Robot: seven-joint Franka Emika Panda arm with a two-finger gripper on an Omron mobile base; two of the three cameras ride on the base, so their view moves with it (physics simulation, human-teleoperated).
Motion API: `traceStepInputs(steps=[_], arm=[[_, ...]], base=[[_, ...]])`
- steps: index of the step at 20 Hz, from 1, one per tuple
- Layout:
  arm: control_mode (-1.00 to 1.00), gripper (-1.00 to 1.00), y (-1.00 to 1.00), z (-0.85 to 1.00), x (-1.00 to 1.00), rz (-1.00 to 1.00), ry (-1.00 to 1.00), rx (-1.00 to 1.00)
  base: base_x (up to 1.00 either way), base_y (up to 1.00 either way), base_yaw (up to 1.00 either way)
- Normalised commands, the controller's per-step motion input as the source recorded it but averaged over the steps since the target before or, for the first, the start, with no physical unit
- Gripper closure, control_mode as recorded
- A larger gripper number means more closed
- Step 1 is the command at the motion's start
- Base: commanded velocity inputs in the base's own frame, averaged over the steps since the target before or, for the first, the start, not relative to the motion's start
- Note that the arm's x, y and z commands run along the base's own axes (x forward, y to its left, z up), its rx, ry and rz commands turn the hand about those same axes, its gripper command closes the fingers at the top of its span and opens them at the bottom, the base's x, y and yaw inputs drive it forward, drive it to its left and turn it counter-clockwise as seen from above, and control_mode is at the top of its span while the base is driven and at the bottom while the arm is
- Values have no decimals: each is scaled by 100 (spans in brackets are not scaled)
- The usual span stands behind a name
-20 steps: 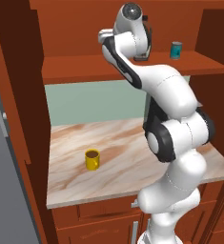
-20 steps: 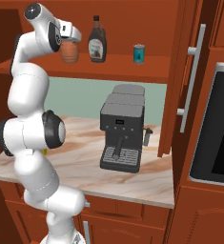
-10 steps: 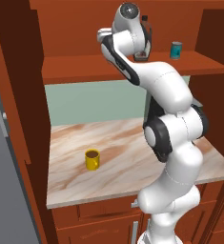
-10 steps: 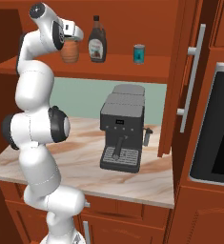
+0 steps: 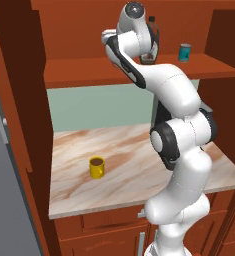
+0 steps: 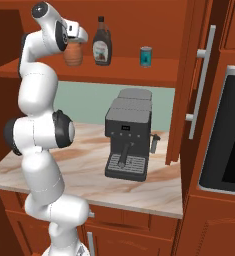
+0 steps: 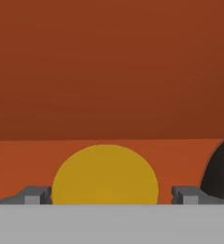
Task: Pick the syrup bottle and honey bottle from the cabinet and place them next to the mug.
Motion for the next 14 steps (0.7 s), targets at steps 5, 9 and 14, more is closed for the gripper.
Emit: traceStepInputs(steps=[5, 9, 14], arm=[[-100, -100, 0, -26, 0, 0, 0, 0], [-100, -100, 0, -11, 0, 0, 0, 0], [-100, 100, 0, 0, 0, 0, 0, 0]], base=[[0, 0, 0], [0, 0, 0], [0, 0, 0]])
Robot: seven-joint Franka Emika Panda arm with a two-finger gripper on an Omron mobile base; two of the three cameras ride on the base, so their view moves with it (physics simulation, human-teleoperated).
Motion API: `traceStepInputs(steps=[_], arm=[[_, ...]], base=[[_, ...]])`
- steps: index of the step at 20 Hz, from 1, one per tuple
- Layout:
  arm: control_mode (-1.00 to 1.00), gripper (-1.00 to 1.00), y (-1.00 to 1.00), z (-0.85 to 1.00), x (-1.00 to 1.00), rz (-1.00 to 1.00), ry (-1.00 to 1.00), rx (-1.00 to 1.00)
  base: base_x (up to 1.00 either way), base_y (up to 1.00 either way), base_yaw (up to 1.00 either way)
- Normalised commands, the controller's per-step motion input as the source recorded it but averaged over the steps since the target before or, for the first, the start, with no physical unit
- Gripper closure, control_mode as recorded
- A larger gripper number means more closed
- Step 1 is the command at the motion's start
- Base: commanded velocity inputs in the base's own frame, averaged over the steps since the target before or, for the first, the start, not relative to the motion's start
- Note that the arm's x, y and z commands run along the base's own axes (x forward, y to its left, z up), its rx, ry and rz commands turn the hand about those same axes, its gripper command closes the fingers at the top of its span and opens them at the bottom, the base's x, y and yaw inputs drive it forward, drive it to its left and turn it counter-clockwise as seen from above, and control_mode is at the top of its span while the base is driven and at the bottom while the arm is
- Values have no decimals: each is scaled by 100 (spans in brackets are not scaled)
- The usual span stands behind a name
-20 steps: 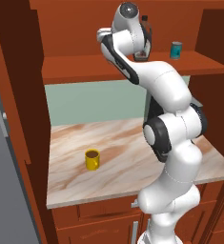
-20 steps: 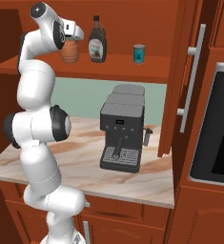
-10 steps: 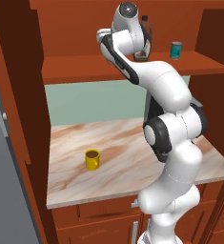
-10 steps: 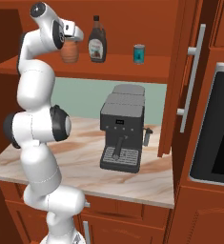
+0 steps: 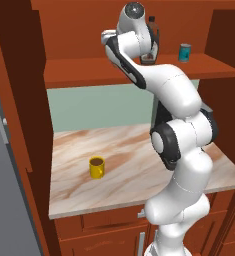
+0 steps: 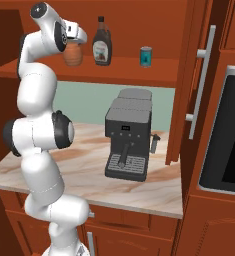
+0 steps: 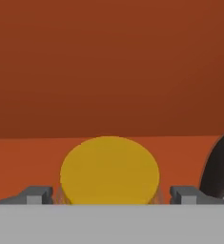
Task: Pick the syrup bottle and honey bottle from the cabinet and place them next to the mug.
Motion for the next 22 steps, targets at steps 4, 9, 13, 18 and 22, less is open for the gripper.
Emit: traceStepInputs(steps=[4, 9, 13, 18, 22], arm=[[-100, 100, 0, 0, 0, 0, 0, 0], [-100, 100, 0, 0, -8, 0, 0, 0], [-100, 100, 0, 0, -40, 0, -1, 0], [-100, 100, 0, 0, -82, 0, -6, 0], [-100, 100, 0, 0, -97, 0, -4, 0]], base=[[0, 0, 0], [0, 0, 0], [0, 0, 0], [0, 0, 0], [0, 0, 0]])
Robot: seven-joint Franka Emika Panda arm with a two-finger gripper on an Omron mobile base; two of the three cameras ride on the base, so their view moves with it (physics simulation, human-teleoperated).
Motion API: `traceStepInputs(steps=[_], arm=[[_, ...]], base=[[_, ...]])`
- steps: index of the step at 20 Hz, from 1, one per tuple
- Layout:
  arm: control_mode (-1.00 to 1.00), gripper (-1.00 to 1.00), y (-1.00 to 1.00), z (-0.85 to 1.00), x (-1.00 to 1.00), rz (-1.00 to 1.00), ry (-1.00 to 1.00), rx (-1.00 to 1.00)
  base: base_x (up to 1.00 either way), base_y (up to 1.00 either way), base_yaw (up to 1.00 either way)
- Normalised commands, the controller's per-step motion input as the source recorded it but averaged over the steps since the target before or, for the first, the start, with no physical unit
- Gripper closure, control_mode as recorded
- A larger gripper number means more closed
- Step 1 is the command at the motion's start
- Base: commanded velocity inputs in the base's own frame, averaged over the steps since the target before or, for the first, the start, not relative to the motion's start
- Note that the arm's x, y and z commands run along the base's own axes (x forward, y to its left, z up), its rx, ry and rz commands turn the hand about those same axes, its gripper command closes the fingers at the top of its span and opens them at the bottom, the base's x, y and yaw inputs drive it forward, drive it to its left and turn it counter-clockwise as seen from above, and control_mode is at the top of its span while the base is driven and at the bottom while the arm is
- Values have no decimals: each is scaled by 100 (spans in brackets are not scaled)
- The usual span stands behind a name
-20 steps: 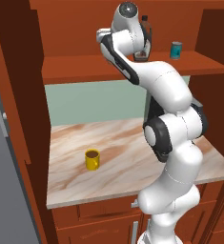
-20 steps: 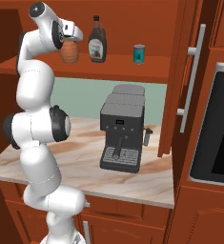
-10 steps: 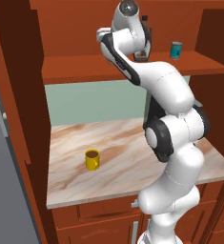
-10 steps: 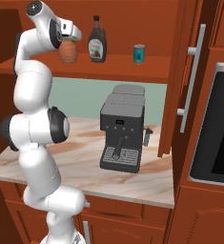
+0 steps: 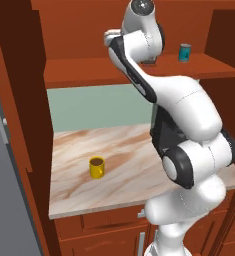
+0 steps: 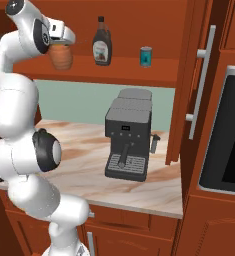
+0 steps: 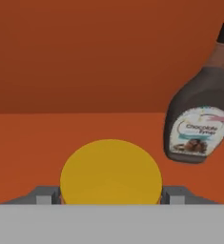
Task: Pick the syrup bottle and honey bottle from the cabinet and place them next to the mug.
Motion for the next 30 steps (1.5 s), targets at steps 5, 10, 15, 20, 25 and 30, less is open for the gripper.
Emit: traceStepInputs(steps=[5, 10, 15, 20, 25, 30], arm=[[-100, 100, 0, 0, -100, 0, -2, 0], [-100, 100, 0, -9, -100, 3, -3, 0], [-100, 100, 0, -25, -100, 9, 0, 0], [-100, 100, -12, -31, -78, 16, 2, 0], [-100, 100, -5, -53, -17, 36, 6, 0], [-100, 100, 0, -51, 9, 48, 8, 0]], base=[[0, 0, 0], [0, 0, 0], [0, 0, 0], [0, 0, 0], [0, 0, 0], [0, 0, 0]])
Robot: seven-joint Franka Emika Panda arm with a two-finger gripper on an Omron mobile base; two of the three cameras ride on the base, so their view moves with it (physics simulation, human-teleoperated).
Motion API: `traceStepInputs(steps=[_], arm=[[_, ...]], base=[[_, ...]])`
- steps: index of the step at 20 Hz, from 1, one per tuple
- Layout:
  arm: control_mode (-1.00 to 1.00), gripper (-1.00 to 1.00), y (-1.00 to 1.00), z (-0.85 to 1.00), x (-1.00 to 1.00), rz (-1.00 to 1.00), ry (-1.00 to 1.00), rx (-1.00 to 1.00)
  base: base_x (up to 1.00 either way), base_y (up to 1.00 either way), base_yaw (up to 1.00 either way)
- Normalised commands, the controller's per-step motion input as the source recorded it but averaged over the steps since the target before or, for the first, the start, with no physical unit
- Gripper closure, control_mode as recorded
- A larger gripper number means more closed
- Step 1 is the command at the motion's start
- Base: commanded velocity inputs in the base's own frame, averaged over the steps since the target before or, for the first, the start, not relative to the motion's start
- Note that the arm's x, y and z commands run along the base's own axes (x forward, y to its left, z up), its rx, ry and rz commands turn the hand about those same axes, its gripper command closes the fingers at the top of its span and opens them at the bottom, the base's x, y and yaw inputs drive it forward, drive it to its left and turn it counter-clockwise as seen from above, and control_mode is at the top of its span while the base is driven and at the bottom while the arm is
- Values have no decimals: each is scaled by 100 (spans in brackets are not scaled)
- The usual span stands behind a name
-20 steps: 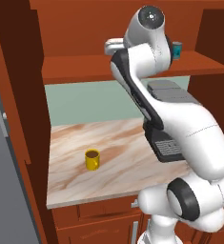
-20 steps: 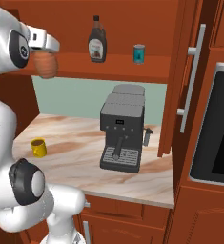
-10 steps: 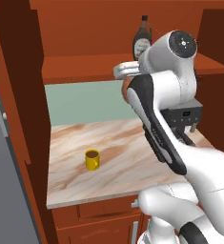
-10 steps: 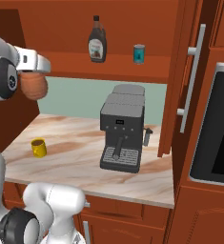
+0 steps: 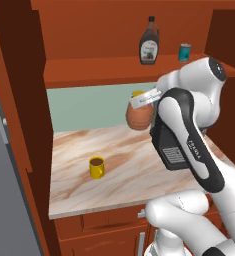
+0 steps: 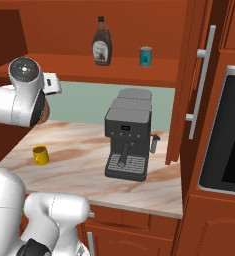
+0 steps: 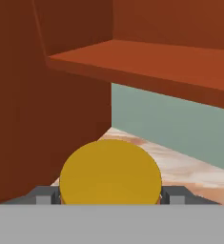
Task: Pick the syrup bottle and honey bottle from the cabinet and place them next to the mug.
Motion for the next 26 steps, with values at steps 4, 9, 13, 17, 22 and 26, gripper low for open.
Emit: traceStepInputs(steps=[4, 9, 13, 17, 22, 26], arm=[[-100, 100, 0, -32, 0, 45, 0, -1], [-100, 100, 0, -33, -5, 35, -3, -2], [-100, 100, 0, -45, -17, 12, -7, -6], [-100, 100, 0, -68, -4, 11, -5, -4], [-100, 100, 0, -75, 0, 14, -3, -3], [-100, 100, 0, -71, 0, 14, -2, -3]], base=[[0, 0, 0], [0, 0, 0], [0, 0, 0], [0, 0, 0], [0, 0, 0], [0, 0, 0]])
